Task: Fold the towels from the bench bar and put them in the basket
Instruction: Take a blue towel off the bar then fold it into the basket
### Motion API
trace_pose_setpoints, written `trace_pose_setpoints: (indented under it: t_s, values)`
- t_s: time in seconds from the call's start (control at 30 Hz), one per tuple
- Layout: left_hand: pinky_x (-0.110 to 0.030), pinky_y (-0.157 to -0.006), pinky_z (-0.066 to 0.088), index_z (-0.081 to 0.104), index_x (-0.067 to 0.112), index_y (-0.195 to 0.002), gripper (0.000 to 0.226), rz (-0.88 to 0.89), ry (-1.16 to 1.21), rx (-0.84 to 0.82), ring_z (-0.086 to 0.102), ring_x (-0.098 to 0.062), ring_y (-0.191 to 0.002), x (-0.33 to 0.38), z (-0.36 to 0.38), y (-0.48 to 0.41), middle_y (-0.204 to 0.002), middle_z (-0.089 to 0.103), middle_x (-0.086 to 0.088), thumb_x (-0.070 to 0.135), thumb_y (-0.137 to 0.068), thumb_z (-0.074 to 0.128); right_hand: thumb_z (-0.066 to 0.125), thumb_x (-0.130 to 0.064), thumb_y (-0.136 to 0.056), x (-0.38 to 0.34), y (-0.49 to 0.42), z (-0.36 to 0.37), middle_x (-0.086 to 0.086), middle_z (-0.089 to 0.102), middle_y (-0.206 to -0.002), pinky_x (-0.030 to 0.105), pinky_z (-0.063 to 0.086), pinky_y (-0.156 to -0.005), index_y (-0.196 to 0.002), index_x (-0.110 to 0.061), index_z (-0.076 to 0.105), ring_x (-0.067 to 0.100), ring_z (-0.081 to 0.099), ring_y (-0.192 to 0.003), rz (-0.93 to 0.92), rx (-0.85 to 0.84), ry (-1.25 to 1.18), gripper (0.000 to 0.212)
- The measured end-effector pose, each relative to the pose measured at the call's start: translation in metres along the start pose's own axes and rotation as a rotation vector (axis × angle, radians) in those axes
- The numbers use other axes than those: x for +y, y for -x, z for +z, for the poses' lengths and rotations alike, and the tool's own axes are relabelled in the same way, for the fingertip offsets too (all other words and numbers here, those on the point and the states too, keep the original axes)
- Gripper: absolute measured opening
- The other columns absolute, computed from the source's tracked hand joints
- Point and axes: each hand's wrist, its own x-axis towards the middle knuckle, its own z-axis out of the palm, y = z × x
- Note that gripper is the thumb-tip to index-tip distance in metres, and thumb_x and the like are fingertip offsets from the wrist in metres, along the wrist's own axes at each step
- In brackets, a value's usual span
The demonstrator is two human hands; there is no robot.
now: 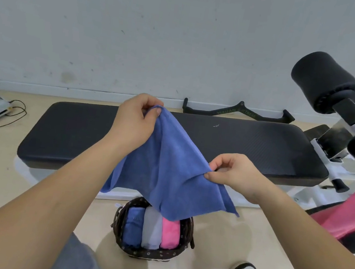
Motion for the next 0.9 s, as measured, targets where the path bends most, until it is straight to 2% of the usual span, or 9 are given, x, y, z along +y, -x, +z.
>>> trace_pose_setpoints:
  t_s: [0.07,0.13,0.23,0.3,0.43,0.6,0.67,0.77,0.9]
  values:
    - [-0.001,-0.073,0.046,0.072,0.024,-0.111,0.017,0.004,0.007,0.008,0.063,0.011,-0.089,0.001,0.0,-0.001,-0.102,0.07,0.02,0.019,-0.102,0.059,0.08,-0.001,-0.08,0.001,0.003,-0.003,0.022,0.076,-0.088,0.042,0.062,-0.08,-0.085,-0.002,0.073,0.033,0.075,-0.08,0.004,0.044,-0.035,0.009]
    - [-0.002,-0.076,0.047,0.072,0.026,-0.11,0.017,0.011,0.009,0.017,0.063,0.011,-0.09,0.001,0.0,-0.001,-0.103,0.07,0.019,0.019,-0.102,0.059,0.079,-0.001,-0.08,0.001,0.004,-0.006,0.022,0.074,-0.084,0.039,0.061,-0.076,-0.084,-0.005,0.074,0.032,0.073,-0.074,-0.004,0.042,0.009,0.007]
    - [0.001,-0.073,0.045,0.073,0.023,-0.112,0.017,0.03,0.02,0.017,0.062,0.016,-0.086,0.003,0.001,-0.001,-0.105,0.07,0.016,0.018,-0.102,0.06,0.07,0.0,-0.079,0.003,0.004,-0.004,-0.004,0.069,-0.065,0.029,0.052,-0.062,-0.08,-0.015,0.075,0.012,0.057,-0.059,-0.04,0.007,0.191,0.016]
    - [0.001,-0.073,0.045,0.073,0.021,-0.112,0.018,0.047,0.036,0.007,0.061,0.017,-0.085,0.006,0.003,0.001,-0.105,0.071,0.015,0.017,-0.101,0.06,0.066,-0.001,-0.078,0.005,0.002,0.002,-0.017,0.063,-0.059,0.024,0.048,-0.057,-0.08,-0.022,0.075,0.008,0.05,-0.054,-0.068,0.015,0.287,0.023]
    - [0.0,-0.073,0.045,0.073,0.023,-0.111,0.018,0.058,0.051,0.032,0.062,0.015,-0.086,0.008,0.003,0.003,-0.105,0.07,0.016,0.017,-0.101,0.06,0.064,-0.002,-0.078,0.007,-0.004,0.006,-0.013,0.063,-0.062,0.022,0.047,-0.053,-0.086,-0.024,0.075,0.007,0.05,-0.05,-0.063,0.054,0.263,0.025]
    - [-0.001,-0.071,0.046,0.071,0.026,-0.107,0.016,0.015,0.067,0.044,0.062,0.014,-0.084,0.004,0.008,0.004,-0.102,0.071,0.018,0.017,-0.101,0.06,0.07,-0.004,-0.076,0.015,-0.007,0.004,-0.002,0.072,-0.073,0.032,0.057,-0.065,-0.087,-0.021,0.074,0.013,0.06,-0.062,-0.041,0.009,0.188,0.02]
    - [-0.004,-0.074,0.047,0.07,0.028,-0.104,0.016,0.014,0.061,0.031,0.063,0.012,-0.086,0.001,0.014,0.007,-0.101,0.07,0.017,0.017,-0.101,0.059,0.073,-0.006,-0.076,0.017,-0.008,0.004,-0.001,0.073,-0.073,0.03,0.056,-0.064,-0.083,-0.021,0.075,0.009,0.061,-0.061,-0.028,-0.045,0.249,0.016]
    - [-0.011,-0.082,0.05,0.069,0.028,-0.105,0.016,0.015,0.067,0.026,0.064,0.004,-0.096,0.0,0.019,0.005,-0.106,0.07,0.014,0.017,-0.102,0.058,0.076,-0.01,-0.075,0.019,-0.008,0.006,-0.011,0.066,-0.063,0.021,0.047,-0.058,-0.073,-0.02,0.075,0.005,0.054,-0.056,-0.013,-0.098,0.356,0.011]
    - [-0.004,-0.077,0.047,0.069,0.029,-0.104,0.016,0.012,0.085,0.038,0.064,0.007,-0.093,0.0,0.02,0.003,-0.106,0.07,0.014,0.017,-0.101,0.058,0.073,-0.011,-0.073,0.021,-0.008,0.01,-0.014,0.06,-0.058,0.016,0.041,-0.051,-0.073,-0.016,0.077,0.002,0.049,-0.052,0.015,-0.177,0.424,0.006]
